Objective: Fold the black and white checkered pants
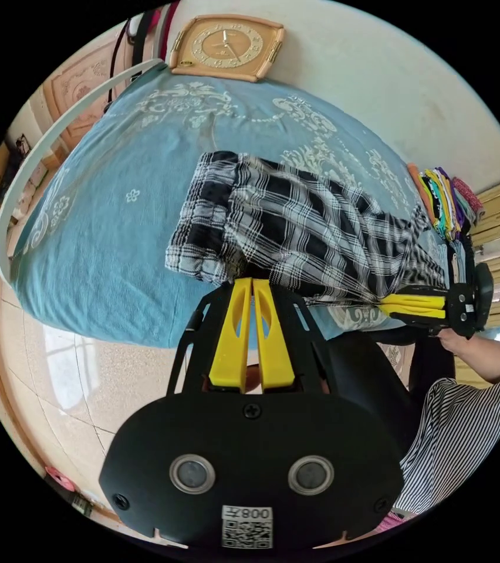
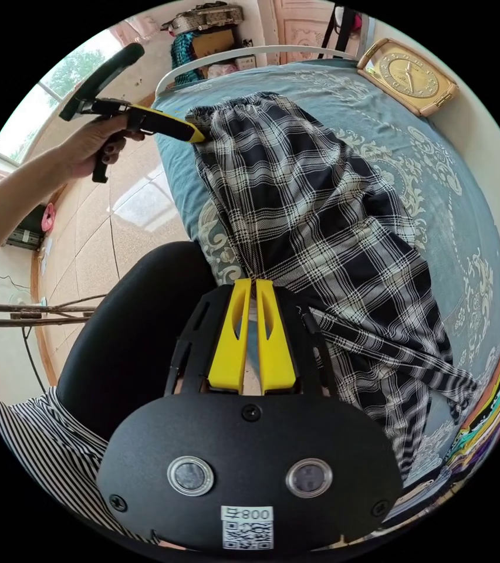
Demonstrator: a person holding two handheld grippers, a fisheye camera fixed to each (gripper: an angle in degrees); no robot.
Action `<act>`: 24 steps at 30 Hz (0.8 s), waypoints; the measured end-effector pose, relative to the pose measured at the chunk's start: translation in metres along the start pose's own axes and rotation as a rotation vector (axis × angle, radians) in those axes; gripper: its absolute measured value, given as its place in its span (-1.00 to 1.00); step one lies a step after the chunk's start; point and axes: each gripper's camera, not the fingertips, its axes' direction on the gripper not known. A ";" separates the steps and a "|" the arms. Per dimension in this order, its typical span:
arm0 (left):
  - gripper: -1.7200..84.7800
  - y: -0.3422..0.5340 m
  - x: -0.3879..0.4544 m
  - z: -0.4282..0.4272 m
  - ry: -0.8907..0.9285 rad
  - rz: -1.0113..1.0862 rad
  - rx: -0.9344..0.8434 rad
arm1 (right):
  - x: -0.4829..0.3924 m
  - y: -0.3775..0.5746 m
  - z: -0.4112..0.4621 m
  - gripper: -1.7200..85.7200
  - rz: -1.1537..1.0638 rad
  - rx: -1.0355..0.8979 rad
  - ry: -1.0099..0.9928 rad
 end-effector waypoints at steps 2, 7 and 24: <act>-0.97 0.003 -0.002 0.003 0.020 -0.026 0.015 | 0.010 0.004 0.003 -0.91 0.025 0.000 -0.057; -0.97 0.007 0.006 0.008 -0.004 -0.021 0.047 | 0.033 0.022 -0.003 -0.91 0.077 0.061 -0.165; -0.96 -0.013 0.134 0.073 0.179 0.243 0.048 | 0.123 0.043 0.034 -0.95 0.231 0.065 -0.195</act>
